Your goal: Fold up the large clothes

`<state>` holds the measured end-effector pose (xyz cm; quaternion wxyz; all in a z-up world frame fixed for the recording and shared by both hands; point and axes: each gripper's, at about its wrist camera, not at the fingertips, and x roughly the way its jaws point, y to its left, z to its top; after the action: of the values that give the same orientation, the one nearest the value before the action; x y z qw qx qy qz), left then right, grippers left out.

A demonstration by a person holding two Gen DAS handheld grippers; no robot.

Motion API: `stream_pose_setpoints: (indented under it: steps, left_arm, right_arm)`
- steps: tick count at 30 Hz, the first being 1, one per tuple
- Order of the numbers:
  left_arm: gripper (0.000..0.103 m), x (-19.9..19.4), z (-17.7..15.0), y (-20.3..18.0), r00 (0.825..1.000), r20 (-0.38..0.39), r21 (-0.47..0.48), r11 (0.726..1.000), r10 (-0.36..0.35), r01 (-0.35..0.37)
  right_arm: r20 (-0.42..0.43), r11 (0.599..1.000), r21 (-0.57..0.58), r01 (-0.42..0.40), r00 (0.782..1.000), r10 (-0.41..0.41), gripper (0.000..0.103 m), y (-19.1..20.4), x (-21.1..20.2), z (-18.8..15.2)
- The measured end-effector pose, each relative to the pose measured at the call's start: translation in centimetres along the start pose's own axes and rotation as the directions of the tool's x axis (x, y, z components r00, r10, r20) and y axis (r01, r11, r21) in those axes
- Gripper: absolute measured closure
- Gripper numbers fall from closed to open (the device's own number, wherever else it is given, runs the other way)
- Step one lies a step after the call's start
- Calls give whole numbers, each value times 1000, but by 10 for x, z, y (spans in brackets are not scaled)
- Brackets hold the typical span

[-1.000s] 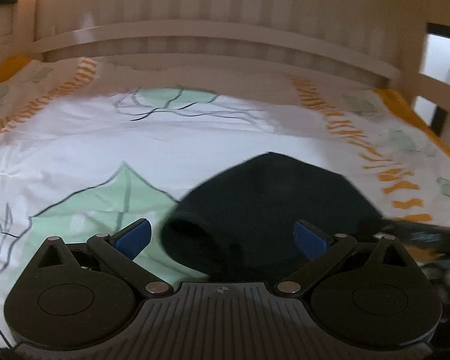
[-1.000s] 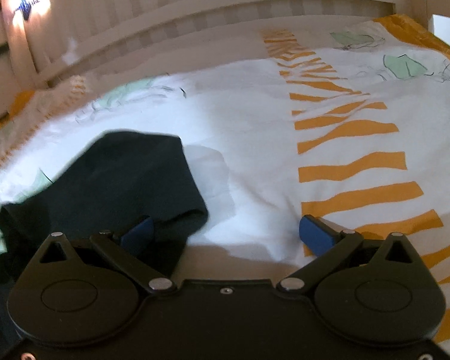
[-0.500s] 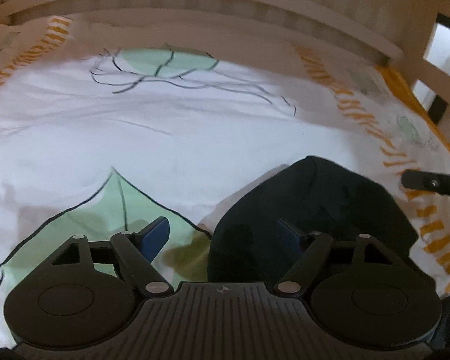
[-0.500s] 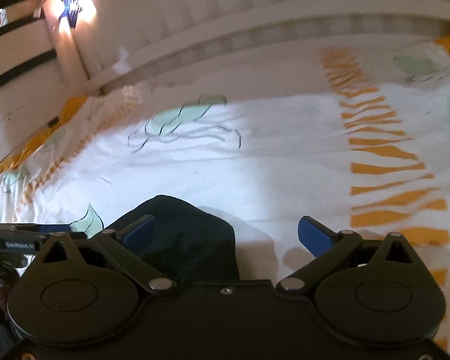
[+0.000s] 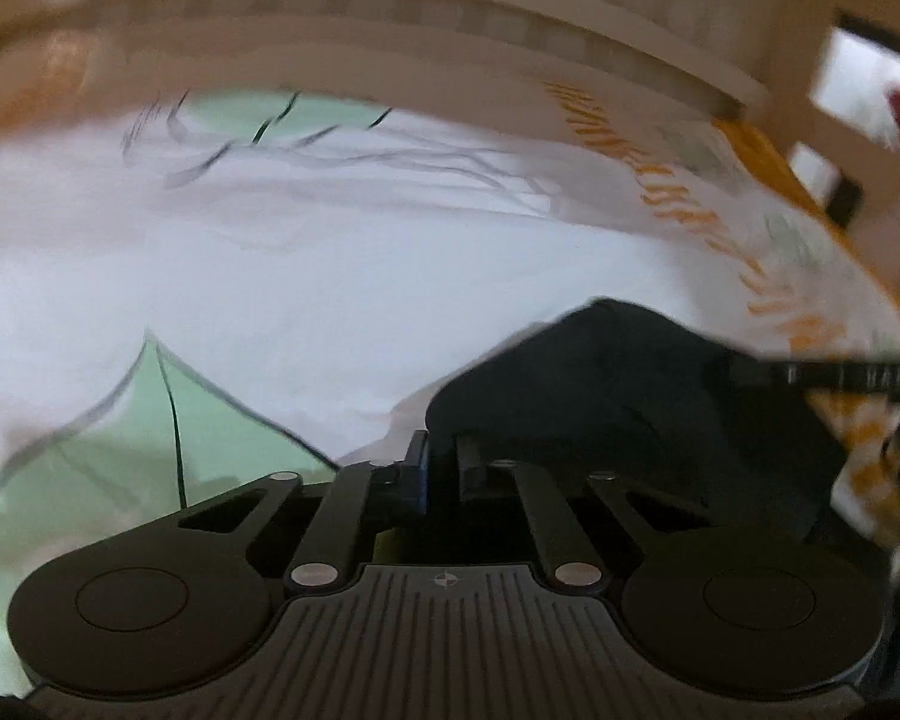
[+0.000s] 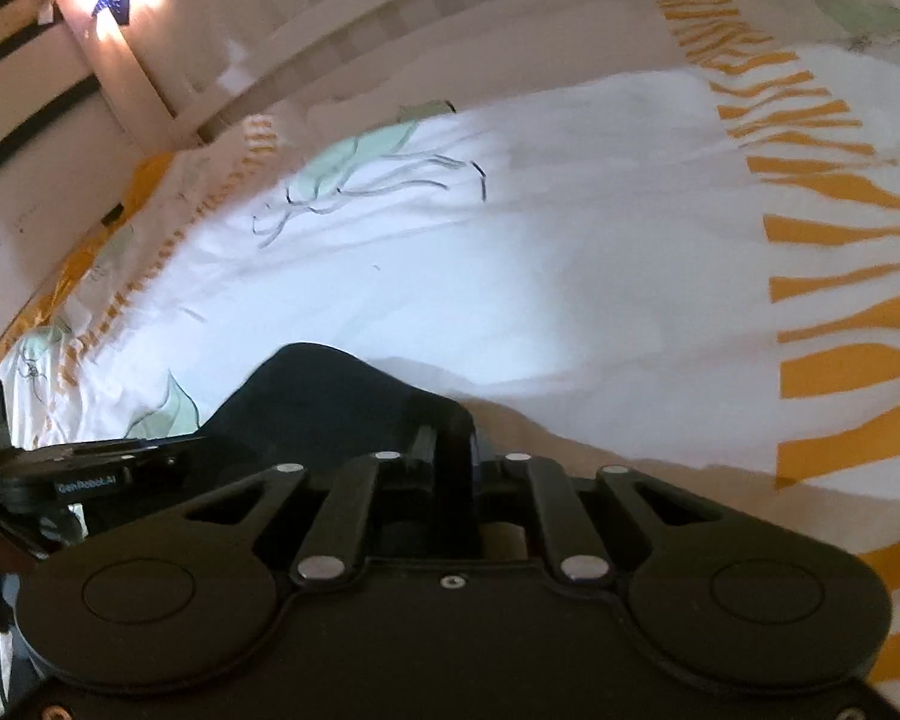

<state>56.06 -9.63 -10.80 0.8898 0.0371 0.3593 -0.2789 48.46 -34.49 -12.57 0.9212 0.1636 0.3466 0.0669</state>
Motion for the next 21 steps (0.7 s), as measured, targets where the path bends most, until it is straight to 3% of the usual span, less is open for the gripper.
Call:
stream_pose_setpoints:
  steps: [5, 9, 14, 17, 21]
  left_arm:
    - [96, -46, -5, -19, 990, 140, 83, 996, 33, -45]
    - [96, -96, -15, -37, 968, 248, 182, 980, 36, -83]
    - [96, -165, -44, -62, 937, 349, 264, 961, -16, -82]
    - [96, -199, -75, -81, 930, 365, 361, 928, -53, -89]
    - [96, -231, -126, -107, 941, 321, 504, 861, -105, -75]
  right_arm:
    - [83, 994, -113, -2, 996, 11, 90, 25, -37, -1]
    - [160, 976, -217, -2, 986, 37, 90, 49, -82, -13]
    - [240, 950, -312, 2, 968, 77, 90, 77, -147, -42]
    - [263, 931, -364, 16, 961, 86, 90, 91, -184, -69]
    - [241, 921, -389, 29, 968, 72, 90, 101, -218, -114]
